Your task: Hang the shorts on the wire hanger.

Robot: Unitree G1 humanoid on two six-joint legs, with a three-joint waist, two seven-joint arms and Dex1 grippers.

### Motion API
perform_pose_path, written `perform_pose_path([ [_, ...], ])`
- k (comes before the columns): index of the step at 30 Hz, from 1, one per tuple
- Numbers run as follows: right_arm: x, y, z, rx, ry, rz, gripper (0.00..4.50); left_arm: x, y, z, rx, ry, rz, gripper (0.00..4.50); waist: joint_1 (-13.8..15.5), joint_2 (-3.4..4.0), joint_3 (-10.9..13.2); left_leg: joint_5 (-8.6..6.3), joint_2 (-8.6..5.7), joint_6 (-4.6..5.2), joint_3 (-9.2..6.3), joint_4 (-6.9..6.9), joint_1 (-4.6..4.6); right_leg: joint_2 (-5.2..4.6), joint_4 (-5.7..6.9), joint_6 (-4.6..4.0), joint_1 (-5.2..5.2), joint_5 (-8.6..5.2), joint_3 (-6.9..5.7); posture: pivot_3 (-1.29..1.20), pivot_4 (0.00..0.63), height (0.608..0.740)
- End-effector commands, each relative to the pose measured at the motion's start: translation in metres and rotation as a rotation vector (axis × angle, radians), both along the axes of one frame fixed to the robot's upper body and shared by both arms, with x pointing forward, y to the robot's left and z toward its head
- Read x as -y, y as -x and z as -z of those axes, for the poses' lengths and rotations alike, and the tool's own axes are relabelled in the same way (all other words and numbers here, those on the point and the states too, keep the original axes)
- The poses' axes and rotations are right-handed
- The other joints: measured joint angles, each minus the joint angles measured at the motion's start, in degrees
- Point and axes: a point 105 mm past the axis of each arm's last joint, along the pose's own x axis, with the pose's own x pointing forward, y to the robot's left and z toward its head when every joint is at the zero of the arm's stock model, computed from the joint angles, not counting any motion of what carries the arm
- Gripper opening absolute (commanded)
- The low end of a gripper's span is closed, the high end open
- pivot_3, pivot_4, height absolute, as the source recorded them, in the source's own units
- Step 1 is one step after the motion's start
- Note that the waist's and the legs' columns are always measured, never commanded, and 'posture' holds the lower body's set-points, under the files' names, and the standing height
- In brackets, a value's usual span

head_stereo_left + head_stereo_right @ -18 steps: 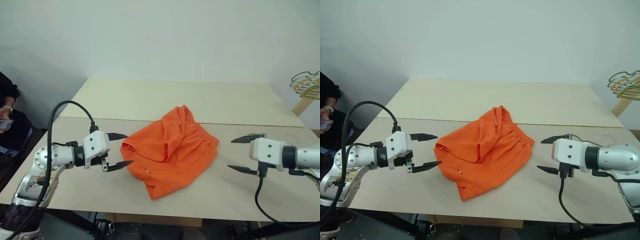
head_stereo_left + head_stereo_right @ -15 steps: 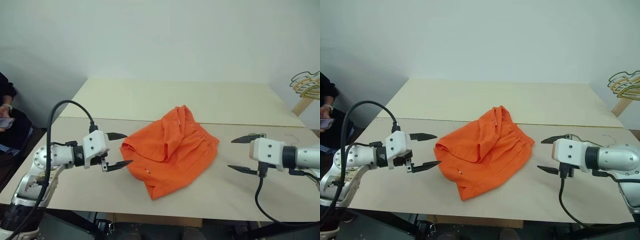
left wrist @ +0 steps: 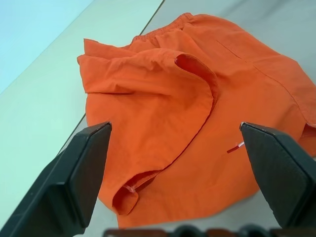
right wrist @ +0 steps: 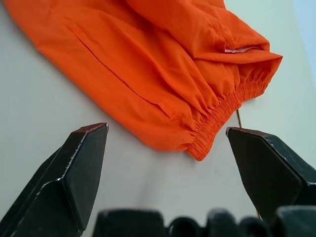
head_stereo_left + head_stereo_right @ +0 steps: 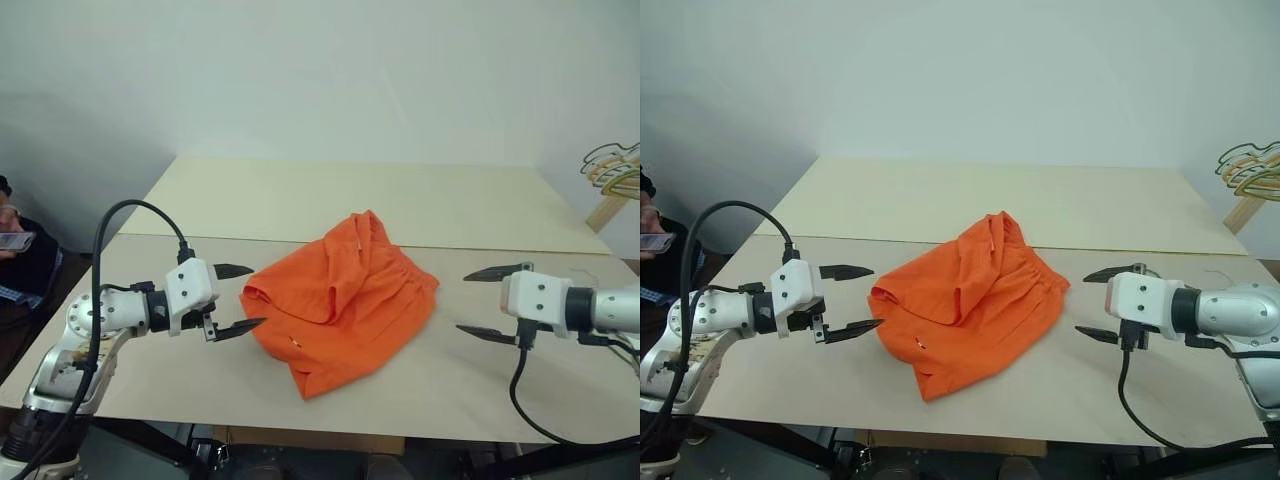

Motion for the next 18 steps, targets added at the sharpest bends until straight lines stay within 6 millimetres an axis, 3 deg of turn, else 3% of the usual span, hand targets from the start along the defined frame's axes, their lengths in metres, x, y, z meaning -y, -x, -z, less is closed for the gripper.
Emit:
perform_pose_path([
  [1, -0.003, -0.002, -0.012, 0.057, 0.007, -0.016, 4.46, 0.006, 0.007, -0.004, 0.013, 0.005, 0.041, 4.5, 0.0, 0.0, 0.0, 0.0, 0.0, 0.0, 0.0, 0.0, 0.0, 0.0, 0.0, 0.0, 0.0, 0.0, 0.0, -0.04, 0.0, 0.74],
  [5, -0.003, -0.001, -0.011, 0.067, 0.005, -0.004, 4.46, 0.011, 0.014, 0.0, -0.039, 0.027, 0.083, 4.5, -0.2, 0.0, 0.0, 0.0, 0.01, -0.01, 0.01, 0.0, 0.01, 0.0, 0.01, 0.0, 0.0, 0.0, 0.0, -0.05, 0.0, 0.74],
  [11, -0.007, 0.0, -0.007, 0.079, -0.01, 0.01, 4.46, 0.047, 0.038, 0.03, -0.184, 0.103, 0.209, 4.5, -0.2, 0.03, 0.0, 0.0, 0.0, 0.0, 0.01, 0.0, 0.0, -0.01, 0.0, 0.0, 0.0, 0.0, 0.01, -0.06, 0.0, 0.74],
  [15, -0.01, 0.002, -0.007, 0.085, -0.015, 0.017, 4.46, 0.061, 0.048, 0.053, -0.207, 0.031, 0.269, 4.5, -0.2, 0.03, 0.0, 0.0, -0.02, 0.0, 0.02, 0.01, 0.01, 0.01, 0.02, 0.0, 0.0, 0.0, 0.05, -0.08, 0.0, 0.74],
  [18, -0.01, 0.002, -0.008, 0.088, -0.013, 0.024, 4.46, 0.066, 0.049, 0.06, -0.194, -0.013, 0.297, 4.5, -0.3, 0.05, 0.0, 0.01, -0.01, -0.01, 0.01, 0.01, 0.04, 0.05, 0.02, 0.0, 0.02, 0.0, 0.05, -0.09, 0.0, 0.74],
])
